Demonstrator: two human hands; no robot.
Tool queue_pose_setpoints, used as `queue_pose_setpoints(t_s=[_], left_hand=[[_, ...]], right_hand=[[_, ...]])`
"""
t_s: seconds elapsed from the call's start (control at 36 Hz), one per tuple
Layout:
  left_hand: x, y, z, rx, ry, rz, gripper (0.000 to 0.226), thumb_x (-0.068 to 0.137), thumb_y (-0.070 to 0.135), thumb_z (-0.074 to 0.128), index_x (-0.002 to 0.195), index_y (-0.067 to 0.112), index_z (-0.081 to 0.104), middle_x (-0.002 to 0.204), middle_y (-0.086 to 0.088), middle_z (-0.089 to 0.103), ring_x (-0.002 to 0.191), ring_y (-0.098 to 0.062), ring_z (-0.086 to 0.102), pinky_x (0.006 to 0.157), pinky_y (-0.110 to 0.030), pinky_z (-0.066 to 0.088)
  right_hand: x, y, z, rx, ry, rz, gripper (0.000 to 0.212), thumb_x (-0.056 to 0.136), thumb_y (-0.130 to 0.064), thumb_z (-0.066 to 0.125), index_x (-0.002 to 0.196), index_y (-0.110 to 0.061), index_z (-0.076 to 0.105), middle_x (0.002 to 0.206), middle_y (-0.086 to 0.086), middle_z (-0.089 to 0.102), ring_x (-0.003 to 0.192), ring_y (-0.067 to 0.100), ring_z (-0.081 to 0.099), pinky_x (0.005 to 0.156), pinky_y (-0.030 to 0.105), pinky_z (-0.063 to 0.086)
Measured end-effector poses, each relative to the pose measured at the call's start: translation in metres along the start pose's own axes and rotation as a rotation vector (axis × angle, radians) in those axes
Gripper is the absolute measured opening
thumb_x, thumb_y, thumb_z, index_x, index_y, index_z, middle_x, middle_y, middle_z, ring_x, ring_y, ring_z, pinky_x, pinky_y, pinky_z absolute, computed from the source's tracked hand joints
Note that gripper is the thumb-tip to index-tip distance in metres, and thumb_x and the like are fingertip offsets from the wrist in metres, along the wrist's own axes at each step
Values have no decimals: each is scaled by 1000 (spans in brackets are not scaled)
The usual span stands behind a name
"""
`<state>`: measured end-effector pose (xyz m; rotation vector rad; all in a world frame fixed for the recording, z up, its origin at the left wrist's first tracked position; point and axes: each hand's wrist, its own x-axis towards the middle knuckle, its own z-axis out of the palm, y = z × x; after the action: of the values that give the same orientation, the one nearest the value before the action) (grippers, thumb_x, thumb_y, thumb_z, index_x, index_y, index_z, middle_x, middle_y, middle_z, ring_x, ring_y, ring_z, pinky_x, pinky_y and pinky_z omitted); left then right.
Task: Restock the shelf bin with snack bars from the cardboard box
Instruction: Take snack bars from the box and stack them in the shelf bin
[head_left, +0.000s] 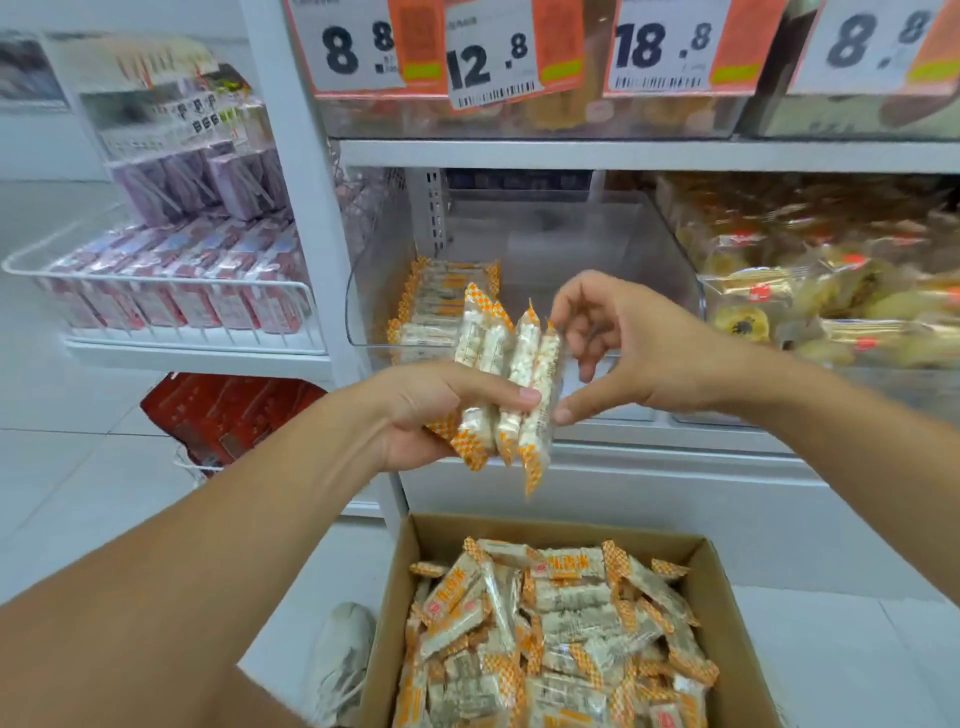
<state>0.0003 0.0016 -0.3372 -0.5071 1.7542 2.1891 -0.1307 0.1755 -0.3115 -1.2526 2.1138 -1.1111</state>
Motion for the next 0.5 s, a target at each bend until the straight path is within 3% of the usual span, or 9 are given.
queue_pose_setpoints(t_s=[0.06,0.11,0.14,0.19,0.25,0.31,0.36,0.44,0.5], left_hand=[[6,13,-9,89,-70,5,45,67,5,78,111,14,72,110,-8,74,100,-24,70,98,-41,51],[10,28,-15,246,-127,0,53,66,4,80,116,15,70,115,-3,74,110,-19,68,107,-41,45],[13,35,-19,332,-145,-8,60,64,4,83,121,15,67,117,1,74,113,-15,66,107,-38,44],[20,44,-29,415,-156,-20,79,60,6,89,133,13,58,124,3,71,119,-11,63,105,-32,44],[23,48,-41,322,-107,-37,88,57,9,93,136,3,54,127,-6,69,118,-17,64,104,-36,49],[23,53,-48,192,-105,-6,67,64,11,86,126,-2,64,120,-15,71,105,-21,70,98,-37,54],[24,59,-56,97,-108,44,54,72,25,81,120,1,71,124,-18,69,111,-26,68,105,-42,48],[27,69,-70,-66,-34,110,75,84,60,58,131,1,63,138,-21,59,134,-36,51,114,-50,39],[31,72,-77,-189,124,196,74,92,60,46,134,1,59,140,-23,57,130,-39,54,108,-50,47]], right_hand=[[10,0,-5,-144,42,-86,113,40,-43,97,138,-44,39,122,-7,48,101,7,57,75,22,54],[19,0,-6,-195,-33,-201,130,46,-39,98,151,-49,22,145,-16,31,128,-5,41,96,12,45],[25,1,-6,-201,-87,-256,129,50,-34,98,154,-43,22,151,-17,27,135,-9,32,104,9,36],[36,3,-7,-196,-146,-311,110,55,-33,96,150,-32,40,153,-10,33,143,-3,29,113,13,27],[47,4,-11,-174,-126,-300,86,57,-36,96,134,-31,60,140,-8,50,136,7,44,111,23,35],[54,7,-13,-116,-86,-246,74,56,-37,96,123,-33,67,124,-10,62,116,12,59,96,30,47],[60,11,-11,66,-75,-183,69,53,-29,97,117,-29,70,110,-5,70,95,19,67,80,36,55],[74,21,-7,366,-10,-102,64,51,-12,95,110,-20,72,94,-4,70,80,15,66,66,28,57],[84,28,-5,571,48,-5,59,56,-5,88,112,-14,70,92,2,71,75,15,66,61,24,56]])
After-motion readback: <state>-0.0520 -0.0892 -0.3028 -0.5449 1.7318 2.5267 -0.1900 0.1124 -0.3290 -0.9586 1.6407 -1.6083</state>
